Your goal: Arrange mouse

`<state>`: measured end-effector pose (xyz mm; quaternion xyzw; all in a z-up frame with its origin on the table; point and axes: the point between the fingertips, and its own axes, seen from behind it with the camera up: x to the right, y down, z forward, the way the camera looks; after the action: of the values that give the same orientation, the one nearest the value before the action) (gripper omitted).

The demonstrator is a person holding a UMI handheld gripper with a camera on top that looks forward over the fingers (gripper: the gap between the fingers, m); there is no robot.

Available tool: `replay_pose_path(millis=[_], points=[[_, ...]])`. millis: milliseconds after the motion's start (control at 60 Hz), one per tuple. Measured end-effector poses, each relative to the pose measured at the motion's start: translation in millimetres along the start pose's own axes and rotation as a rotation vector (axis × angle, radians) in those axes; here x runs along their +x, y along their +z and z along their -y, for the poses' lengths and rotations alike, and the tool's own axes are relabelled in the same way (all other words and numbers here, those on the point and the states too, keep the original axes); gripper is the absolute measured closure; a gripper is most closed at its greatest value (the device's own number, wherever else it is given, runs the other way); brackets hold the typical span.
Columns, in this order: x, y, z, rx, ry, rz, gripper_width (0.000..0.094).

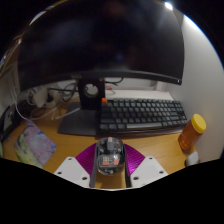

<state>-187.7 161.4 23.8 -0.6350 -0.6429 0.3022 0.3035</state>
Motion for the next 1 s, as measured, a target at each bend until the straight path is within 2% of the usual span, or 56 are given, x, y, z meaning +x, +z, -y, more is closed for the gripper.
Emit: replay_pose_path(millis=[250,417,617,700,833,917,967,1000], points=[[-134,-80,49,0.025,0.045,0.149,0.0531],[-246,-91,45,0.030,0.030,0.242,0.0533],[-324,-42,3,0.026,-0.062,0.223,0.0533],[-330,-18,-22,-0.012,-0.092,0.201,0.0532],[-326,2,-41,-0.026,-0.086,0.175,0.0521],[-323,3,-41,-0.015,-0.081,0.166,0.0461],[-326,2,-42,-0.017,-0.083,0.179,0.0373],[-330,-1,-43,-0.028,-0.088,0.196,0.0246]])
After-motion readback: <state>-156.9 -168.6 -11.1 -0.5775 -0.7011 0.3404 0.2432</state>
